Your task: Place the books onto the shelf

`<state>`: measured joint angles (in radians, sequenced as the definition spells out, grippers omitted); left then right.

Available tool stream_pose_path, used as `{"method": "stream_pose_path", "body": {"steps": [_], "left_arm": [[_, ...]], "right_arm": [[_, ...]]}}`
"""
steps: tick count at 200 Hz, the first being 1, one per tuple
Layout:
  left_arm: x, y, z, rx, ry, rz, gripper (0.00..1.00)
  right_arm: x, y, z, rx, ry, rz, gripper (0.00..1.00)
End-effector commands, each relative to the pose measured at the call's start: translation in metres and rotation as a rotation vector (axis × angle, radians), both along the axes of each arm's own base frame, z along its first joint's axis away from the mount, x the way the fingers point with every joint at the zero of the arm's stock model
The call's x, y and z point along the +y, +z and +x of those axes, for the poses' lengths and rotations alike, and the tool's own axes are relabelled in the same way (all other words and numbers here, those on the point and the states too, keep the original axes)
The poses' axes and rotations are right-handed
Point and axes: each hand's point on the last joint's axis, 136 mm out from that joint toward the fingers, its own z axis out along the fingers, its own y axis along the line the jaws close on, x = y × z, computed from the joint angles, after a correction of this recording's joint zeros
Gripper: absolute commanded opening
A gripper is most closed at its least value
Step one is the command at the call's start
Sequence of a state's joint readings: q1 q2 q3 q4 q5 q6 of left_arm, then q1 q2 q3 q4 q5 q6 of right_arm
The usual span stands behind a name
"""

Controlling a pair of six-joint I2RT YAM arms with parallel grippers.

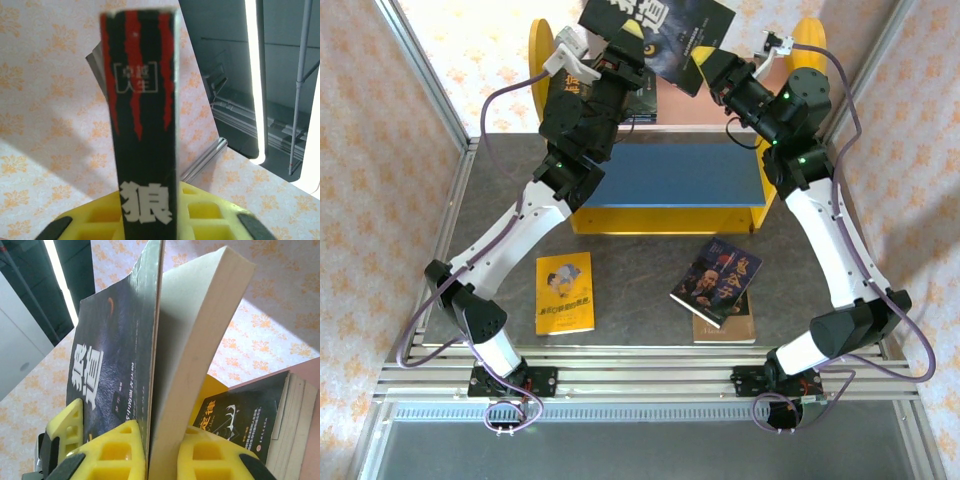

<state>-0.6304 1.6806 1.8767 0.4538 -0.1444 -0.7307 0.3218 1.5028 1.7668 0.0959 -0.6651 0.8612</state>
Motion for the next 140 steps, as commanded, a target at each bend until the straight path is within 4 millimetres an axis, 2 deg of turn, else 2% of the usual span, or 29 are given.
{"method": "stream_pose_path", "body": {"steps": [1,25,45,102,140], "left_arm": [[0.005,0.017,-0.024,-0.049,-0.006,0.017,0.38],[0.018,0.006,-0.028,-0.003,0.058,0.052,0.51],[0.033,-0.005,-0.033,0.043,0.123,0.090,0.57],[0.077,-0.025,-0.050,0.209,0.340,0.347,0.66],[0.090,-0.018,-0.057,0.263,0.399,0.494,0.68]], "right_arm": [[0.007,0.021,-0.010,-0.101,0.030,-0.026,0.04],[0.008,0.017,-0.004,-0.088,0.015,-0.069,0.03],[0.010,0.017,0.000,-0.084,0.016,-0.096,0.02],[0.017,0.002,0.011,-0.033,0.024,-0.217,0.01],[0.025,-0.010,0.014,-0.006,0.066,-0.280,0.01]]}}
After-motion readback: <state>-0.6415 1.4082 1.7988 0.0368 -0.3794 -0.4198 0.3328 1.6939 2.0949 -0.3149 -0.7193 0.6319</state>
